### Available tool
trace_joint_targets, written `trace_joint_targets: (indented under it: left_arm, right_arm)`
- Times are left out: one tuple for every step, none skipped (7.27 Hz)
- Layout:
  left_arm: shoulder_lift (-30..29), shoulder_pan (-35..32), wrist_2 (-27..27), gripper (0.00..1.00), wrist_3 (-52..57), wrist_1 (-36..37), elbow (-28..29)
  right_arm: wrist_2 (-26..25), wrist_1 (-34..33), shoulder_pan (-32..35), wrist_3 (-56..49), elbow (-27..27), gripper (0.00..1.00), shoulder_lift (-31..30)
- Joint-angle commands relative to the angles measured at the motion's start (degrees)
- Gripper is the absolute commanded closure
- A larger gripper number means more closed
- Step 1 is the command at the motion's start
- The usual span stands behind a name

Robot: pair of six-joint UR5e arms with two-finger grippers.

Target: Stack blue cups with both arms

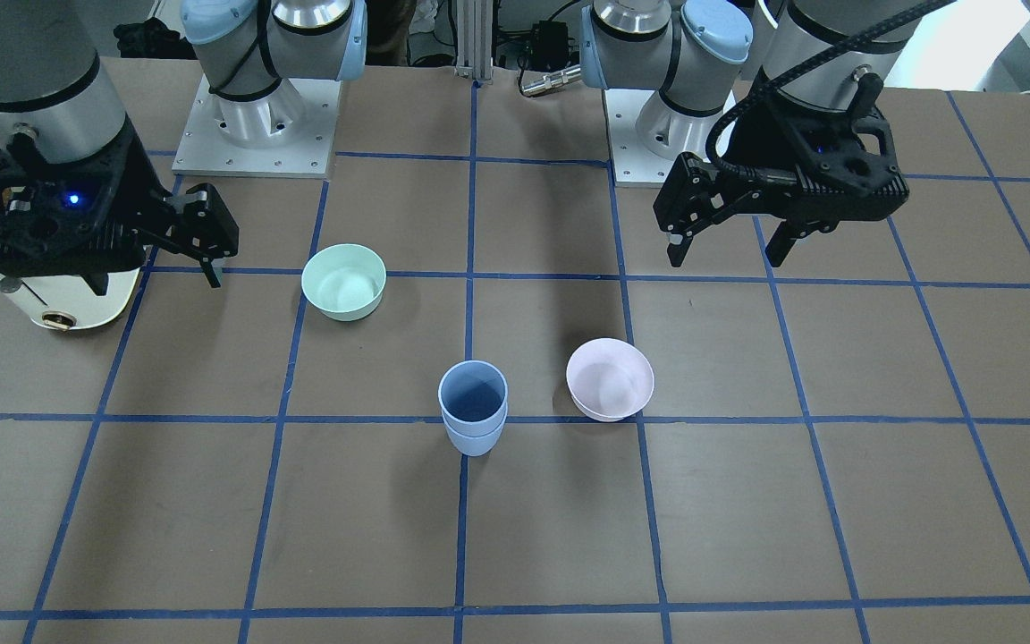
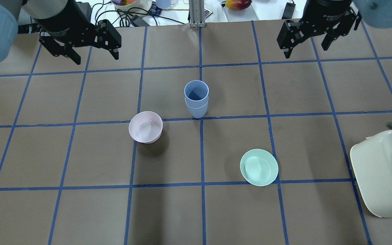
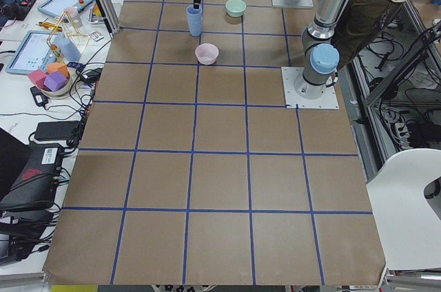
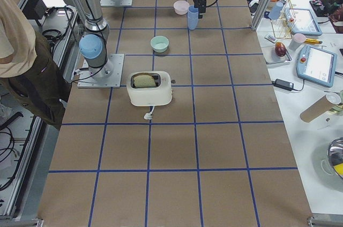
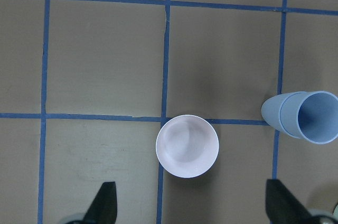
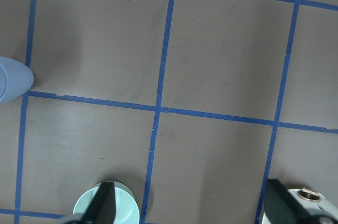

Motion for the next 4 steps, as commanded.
trace_joint_targets:
  left_arm:
    - [0.2, 0.0, 0.0, 0.00, 0.0, -0.3, -0.1]
    - [0.2, 0.0, 0.0, 0.00, 0.0, -0.3, -0.1]
    - [0.3, 0.0, 0.0, 0.00, 0.0, -0.4, -0.1]
    - [0.5, 0.0, 0.0, 0.00, 0.0, -0.5, -0.1]
  right_arm:
    - [2.2, -4.1, -0.2, -0.5, 2.8, 0.00, -2.1]
    - [4.4, -4.2, -0.3, -0.6, 3.0, 0.00, -2.1]
    - [3.4, -4.2, 0.1, -0.5, 3.3, 0.00, -2.0]
    - [3.5, -4.1, 0.1, -0.4, 3.4, 0.00, -1.8]
